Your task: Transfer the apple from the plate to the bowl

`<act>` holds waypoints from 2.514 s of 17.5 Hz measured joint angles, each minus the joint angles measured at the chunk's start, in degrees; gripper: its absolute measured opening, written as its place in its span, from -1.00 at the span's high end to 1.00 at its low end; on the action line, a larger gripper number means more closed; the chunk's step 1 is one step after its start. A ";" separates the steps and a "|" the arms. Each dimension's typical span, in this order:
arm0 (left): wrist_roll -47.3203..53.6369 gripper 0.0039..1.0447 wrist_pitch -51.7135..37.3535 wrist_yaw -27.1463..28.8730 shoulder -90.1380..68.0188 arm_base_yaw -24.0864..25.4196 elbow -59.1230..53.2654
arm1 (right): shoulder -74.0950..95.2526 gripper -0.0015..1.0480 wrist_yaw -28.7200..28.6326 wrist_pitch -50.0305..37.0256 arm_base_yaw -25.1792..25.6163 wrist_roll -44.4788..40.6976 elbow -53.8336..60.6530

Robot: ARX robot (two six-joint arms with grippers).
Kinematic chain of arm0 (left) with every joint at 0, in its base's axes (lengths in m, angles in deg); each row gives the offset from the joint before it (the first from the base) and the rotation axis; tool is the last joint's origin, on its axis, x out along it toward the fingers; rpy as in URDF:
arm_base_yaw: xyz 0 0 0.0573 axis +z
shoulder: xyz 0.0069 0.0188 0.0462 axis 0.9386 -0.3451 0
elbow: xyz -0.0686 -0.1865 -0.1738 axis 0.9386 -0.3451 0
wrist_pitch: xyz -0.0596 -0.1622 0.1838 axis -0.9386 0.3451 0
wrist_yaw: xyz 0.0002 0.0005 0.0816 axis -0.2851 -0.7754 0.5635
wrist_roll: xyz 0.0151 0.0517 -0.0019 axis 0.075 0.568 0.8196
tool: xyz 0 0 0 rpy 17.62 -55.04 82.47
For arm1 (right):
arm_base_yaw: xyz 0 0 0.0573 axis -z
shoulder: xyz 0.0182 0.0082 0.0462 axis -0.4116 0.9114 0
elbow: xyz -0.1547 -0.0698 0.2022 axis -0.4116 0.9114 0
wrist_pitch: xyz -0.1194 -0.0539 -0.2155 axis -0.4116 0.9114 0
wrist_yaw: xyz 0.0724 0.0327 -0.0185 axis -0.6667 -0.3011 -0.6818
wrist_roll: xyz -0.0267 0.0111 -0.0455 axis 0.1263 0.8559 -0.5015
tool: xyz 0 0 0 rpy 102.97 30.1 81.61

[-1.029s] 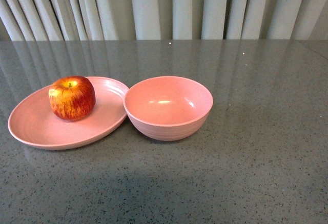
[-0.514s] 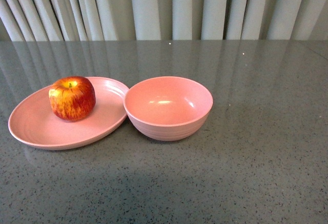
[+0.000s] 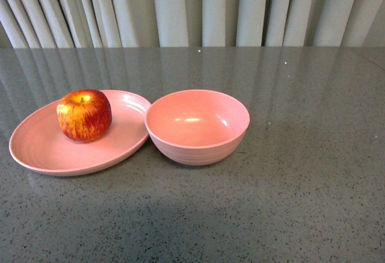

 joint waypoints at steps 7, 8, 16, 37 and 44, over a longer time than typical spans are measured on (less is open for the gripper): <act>0.00 -0.88 0.00 0.00 0.00 0.00 0.00 | 0.00 -0.87 0.00 0.00 0.00 0.00 0.00; -0.02 -0.88 0.00 0.00 0.00 0.00 0.00 | 0.00 -0.87 0.00 0.00 0.00 0.00 -0.02; -3.67 -0.88 12.85 6.27 -6.97 -3.67 5.05 | 0.00 -0.87 -0.02 0.00 0.00 -0.02 0.00; 6.43 -0.88 -27.08 -10.99 -89.46 -5.46 40.87 | 0.00 -0.87 0.00 -0.02 0.00 -0.02 0.00; 4.11 -0.88 -26.36 -11.15 -97.85 -5.55 44.11 | 0.00 -0.87 0.00 -0.02 0.00 -0.02 0.00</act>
